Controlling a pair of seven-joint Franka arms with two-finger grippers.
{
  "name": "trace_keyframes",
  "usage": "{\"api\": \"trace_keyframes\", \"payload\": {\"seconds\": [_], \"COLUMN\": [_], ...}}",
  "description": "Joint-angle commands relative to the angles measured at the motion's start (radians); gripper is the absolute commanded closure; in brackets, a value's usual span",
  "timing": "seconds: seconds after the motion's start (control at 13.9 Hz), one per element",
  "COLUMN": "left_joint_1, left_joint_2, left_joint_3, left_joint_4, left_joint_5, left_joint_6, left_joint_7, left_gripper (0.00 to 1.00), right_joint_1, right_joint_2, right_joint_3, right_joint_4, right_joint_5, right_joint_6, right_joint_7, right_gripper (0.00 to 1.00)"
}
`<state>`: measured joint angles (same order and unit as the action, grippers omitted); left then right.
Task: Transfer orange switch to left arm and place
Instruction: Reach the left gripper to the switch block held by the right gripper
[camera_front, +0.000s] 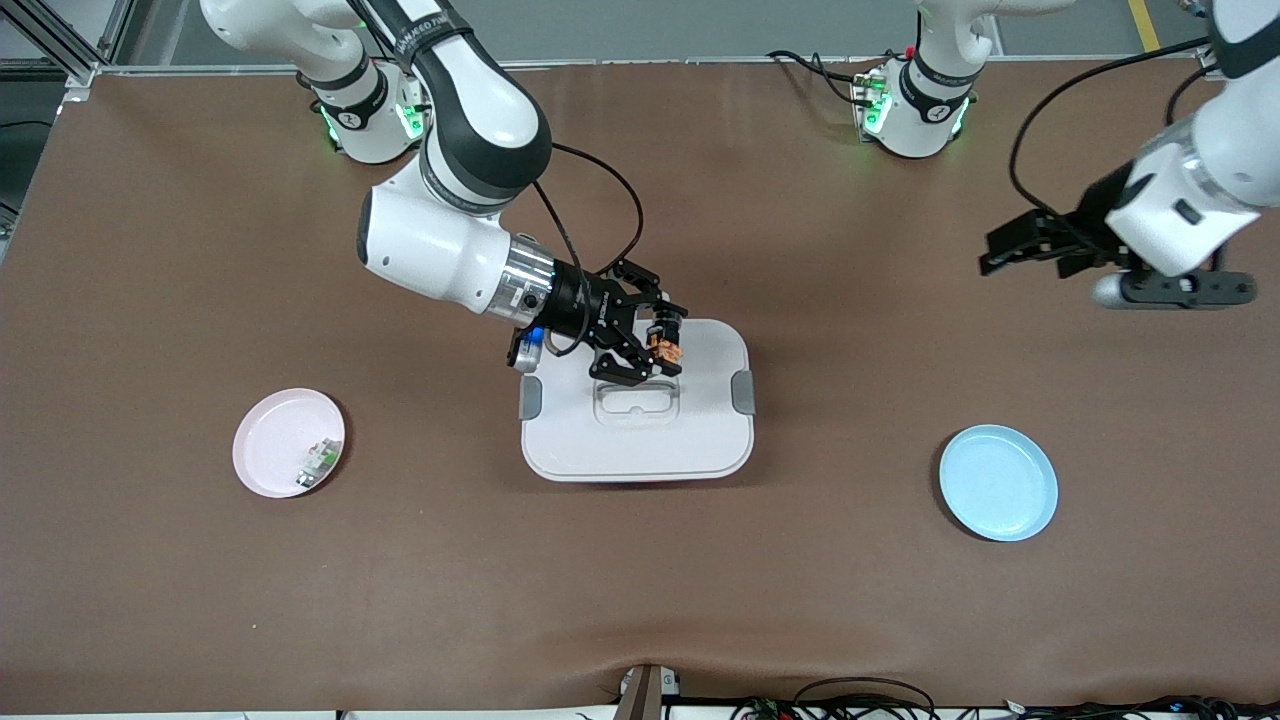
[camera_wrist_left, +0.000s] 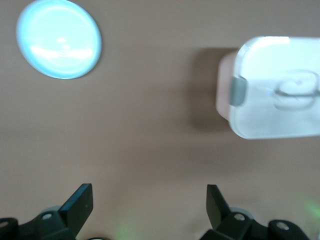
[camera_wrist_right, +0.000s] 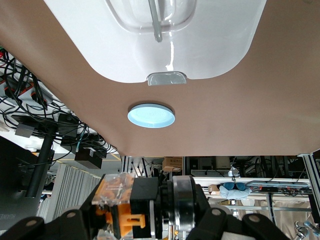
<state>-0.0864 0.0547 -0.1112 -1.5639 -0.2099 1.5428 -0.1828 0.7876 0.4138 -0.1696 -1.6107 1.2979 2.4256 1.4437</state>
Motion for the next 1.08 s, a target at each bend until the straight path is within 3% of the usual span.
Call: {"api": "trace_keyframes", "payload": {"seconds": [0.0,0.36,0.65,1.01], "left_joint_1": [-0.053,-0.183,-0.196,-0.274], "left_joint_2": [0.056,0.154,0.203,0.257], "left_joint_3": [-0.016,-0.019,-0.022,-0.033], "left_joint_4": [0.062,0.163,0.163,0.163], "left_joint_5": [-0.045,-0.063,-0.196,-0.258], "left_joint_6": [-0.007,0.034,0.143,0.333], "left_joint_7": [-0.018,-0.185,-0.184,-0.162], "left_gripper": [0.0,0.0,0.0,0.0], "right_joint_1": [0.022,0.036,0.038,0.036], "right_joint_2": [-0.029,-0.026,-0.023,-0.02], "right_joint_3": [-0.008,-0.008,-0.01,-0.01], "right_joint_4": [-0.022,-0.003,0.003,0.005], "right_joint_5": [-0.011,-0.008,-0.009,-0.009], "right_joint_6": [0.0,0.006,0.007,0.007], "right_joint_7": [0.024,0.038,0.038,0.037], "right_gripper": [0.95,0.95,0.95,0.95]}}
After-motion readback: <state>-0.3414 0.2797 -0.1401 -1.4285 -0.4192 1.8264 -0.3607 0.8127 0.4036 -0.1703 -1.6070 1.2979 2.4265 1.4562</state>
